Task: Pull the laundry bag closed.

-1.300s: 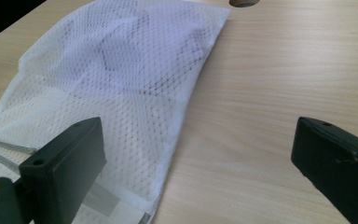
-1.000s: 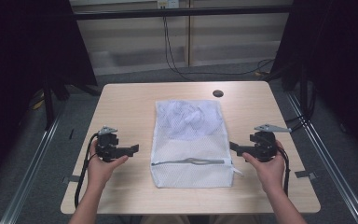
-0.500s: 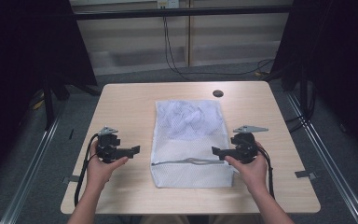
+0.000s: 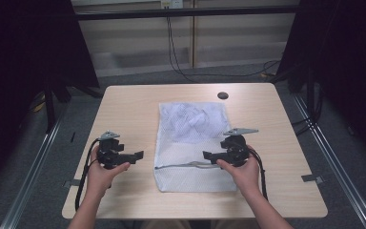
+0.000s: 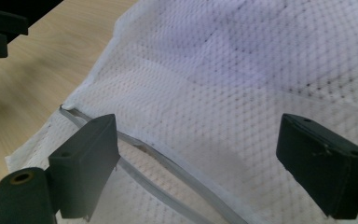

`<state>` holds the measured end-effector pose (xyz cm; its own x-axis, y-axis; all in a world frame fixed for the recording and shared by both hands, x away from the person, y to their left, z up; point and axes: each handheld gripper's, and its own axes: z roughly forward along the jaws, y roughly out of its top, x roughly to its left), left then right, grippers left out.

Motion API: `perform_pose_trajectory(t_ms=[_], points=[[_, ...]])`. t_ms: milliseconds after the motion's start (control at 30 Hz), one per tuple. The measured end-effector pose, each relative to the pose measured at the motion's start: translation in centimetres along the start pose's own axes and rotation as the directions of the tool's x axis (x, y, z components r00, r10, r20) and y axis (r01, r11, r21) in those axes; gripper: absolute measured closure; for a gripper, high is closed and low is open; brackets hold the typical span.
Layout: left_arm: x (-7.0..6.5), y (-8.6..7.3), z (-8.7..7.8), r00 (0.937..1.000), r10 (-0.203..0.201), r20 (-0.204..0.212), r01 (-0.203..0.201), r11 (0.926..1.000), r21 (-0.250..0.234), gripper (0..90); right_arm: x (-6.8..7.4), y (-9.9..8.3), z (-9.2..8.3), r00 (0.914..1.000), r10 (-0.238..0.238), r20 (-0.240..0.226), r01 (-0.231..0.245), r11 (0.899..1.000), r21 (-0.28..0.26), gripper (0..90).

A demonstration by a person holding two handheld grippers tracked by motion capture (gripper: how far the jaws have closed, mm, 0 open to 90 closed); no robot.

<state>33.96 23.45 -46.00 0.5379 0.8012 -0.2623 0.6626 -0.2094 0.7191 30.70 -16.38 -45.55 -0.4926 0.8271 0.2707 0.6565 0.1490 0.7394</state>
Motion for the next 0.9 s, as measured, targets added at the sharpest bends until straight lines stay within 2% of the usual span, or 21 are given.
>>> perform_pose_trajectory(t_ms=[100,367,400,733,900], points=[[-0.1,-0.4,-0.1,0.9998,-0.014,0.012,0.014,0.9999,0.001,4.9,0.5,0.1,0.5,0.9998,0.004,-0.018,-0.004,1.0,0.012,14.2],[0.2,-0.9,-0.6,0.9997,-0.014,0.018,0.013,0.9998,0.018,5.0,1.7,0.6,1.8,0.9987,-0.006,-0.05,0.007,1.0,0.026,15.6],[0.1,-1.0,-0.6,0.9995,-0.025,0.018,0.024,0.9996,0.01,5.0,2.0,0.8,2.0,0.9979,0.0,-0.065,0.002,1.0,0.028,15.8],[-0.2,-1.6,-0.6,0.9989,-0.03,0.036,0.029,0.9991,0.032,5.2,3.4,1.4,3.5,0.993,0.004,-0.118,0.002,0.999,0.051,21.5],[-0.5,-1.7,-0.4,0.999,-0.015,0.043,0.013,0.999,0.044,5.5,4.0,1.5,4.2,0.9902,0.012,-0.139,-0.003,0.998,0.067,23.5]])
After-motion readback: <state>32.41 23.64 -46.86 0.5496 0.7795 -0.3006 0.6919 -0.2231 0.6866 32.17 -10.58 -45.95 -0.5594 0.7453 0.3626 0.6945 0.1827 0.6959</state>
